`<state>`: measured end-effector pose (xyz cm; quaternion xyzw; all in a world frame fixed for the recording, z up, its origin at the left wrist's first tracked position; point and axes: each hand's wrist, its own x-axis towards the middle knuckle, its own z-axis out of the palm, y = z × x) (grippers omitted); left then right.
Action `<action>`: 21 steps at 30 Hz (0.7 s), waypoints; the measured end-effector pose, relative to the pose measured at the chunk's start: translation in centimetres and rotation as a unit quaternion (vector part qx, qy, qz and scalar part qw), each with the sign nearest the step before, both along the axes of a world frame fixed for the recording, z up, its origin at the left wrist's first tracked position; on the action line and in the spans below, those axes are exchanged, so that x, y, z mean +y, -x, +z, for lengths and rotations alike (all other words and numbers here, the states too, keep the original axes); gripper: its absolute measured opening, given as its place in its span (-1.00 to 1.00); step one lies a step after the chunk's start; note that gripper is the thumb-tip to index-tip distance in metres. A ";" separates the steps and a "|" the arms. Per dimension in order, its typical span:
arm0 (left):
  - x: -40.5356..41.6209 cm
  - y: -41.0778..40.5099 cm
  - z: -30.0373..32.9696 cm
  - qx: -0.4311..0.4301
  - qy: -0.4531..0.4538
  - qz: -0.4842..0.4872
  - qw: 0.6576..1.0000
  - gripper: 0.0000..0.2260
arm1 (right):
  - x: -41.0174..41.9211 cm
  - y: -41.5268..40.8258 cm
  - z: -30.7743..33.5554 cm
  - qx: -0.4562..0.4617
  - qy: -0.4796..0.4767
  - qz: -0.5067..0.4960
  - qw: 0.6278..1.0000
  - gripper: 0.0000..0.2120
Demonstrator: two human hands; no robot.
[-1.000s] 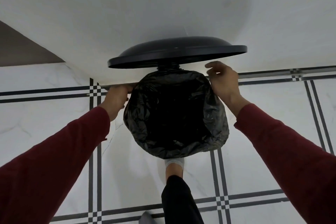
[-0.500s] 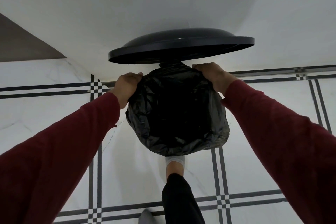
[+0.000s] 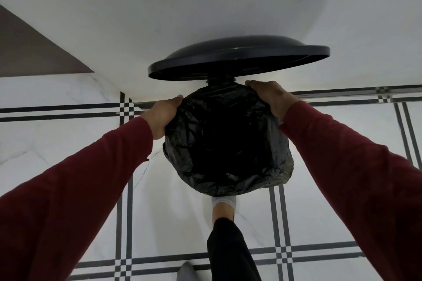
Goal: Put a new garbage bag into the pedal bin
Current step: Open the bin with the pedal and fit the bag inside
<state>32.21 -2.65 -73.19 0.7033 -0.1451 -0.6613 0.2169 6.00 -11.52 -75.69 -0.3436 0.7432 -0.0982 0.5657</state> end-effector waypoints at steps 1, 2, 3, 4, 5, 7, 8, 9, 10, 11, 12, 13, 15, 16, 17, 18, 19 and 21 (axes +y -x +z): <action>0.1 0.2 0.0 -0.019 0.006 0.001 1.000 -0.59 | -0.1 0.1 0.1 -0.021 -0.015 -0.004 1.000 -0.66; 0.1 0.3 -0.1 -0.040 0.015 -0.006 0.999 -0.59 | -0.1 0.2 0.4 -0.040 -0.026 -0.006 0.999 -0.71; 0.2 0.3 -0.1 -0.065 0.026 -0.022 0.997 -0.59 | -0.1 0.5 0.8 -0.057 -0.035 -0.006 0.998 -0.74; 0.2 0.4 -0.2 -0.087 0.035 -0.042 0.995 -0.60 | -0.1 0.9 1.2 -0.074 -0.040 -0.014 0.996 -0.74; 0.3 0.3 -0.4 -0.107 0.049 -0.056 0.991 -0.64 | -0.1 1.4 1.4 -0.099 -0.042 -0.025 0.994 -0.72; 0.7 0.1 -0.9 -0.117 0.075 -0.043 0.989 -0.81 | 0.4 2.4 1.8 -0.140 -0.035 -0.045 0.988 -0.69; 0.9 -0.2 -1.1 -0.113 0.082 -0.015 0.990 -0.88 | 0.7 2.7 2.0 -0.149 -0.029 -0.049 0.987 -0.70; 1.1 -0.4 -1.3 -0.108 0.086 0.014 0.990 -0.92 | 1.0 3.0 1.9 -0.152 -0.025 -0.054 0.987 -0.71; 1.4 -0.7 -1.4 -0.102 0.089 0.024 0.991 -0.94 | 1.3 3.1 1.9 -0.153 -0.020 -0.060 0.986 -0.71; 1.5 -0.9 -1.4 -0.101 0.091 0.021 0.990 -0.90 | 1.4 3.2 1.7 -0.155 -0.016 -0.061 0.986 -0.70; 1.6 -1.0 -1.3 -0.109 0.092 0.006 0.990 -0.85 | 1.5 3.3 1.7 -0.153 -0.015 -0.061 0.986 -0.70; 1.6 -1.0 -1.3 -0.127 0.088 -0.004 0.988 -0.79 | 1.4 3.3 1.6 -0.146 -0.016 -0.057 0.987 -0.70; 1.5 -0.9 -0.7 -0.160 0.060 -0.012 0.985 -0.69 | 1.2 3.3 1.8 -0.129 -0.024 -0.026 0.991 -0.69; 1.5 -0.8 -0.4 -0.153 0.041 -0.014 0.987 -0.66 | 1.1 3.2 2.1 -0.119 -0.028 -0.004 0.992 -0.68; 1.7 -0.8 0.0 -0.129 0.024 -0.013 0.991 -0.66 | 1.0 3.2 2.3 -0.108 -0.028 0.010 0.994 -0.67; 1.9 -0.7 0.2 -0.096 0.010 -0.010 0.995 -0.70 | 1.0 3.1 2.4 -0.105 -0.027 0.013 0.994 -0.66; 2.3 -0.7 0.3 -0.066 0.005 -0.004 0.998 -0.75 | 0.9 2.9 2.4 -0.108 -0.027 0.005 0.994 -0.68; 3.2 -0.7 0.4 -0.032 0.011 0.019 0.999 -0.85 | 1.3 2.5 2.3 -0.104 -0.021 -0.010 0.994 -0.81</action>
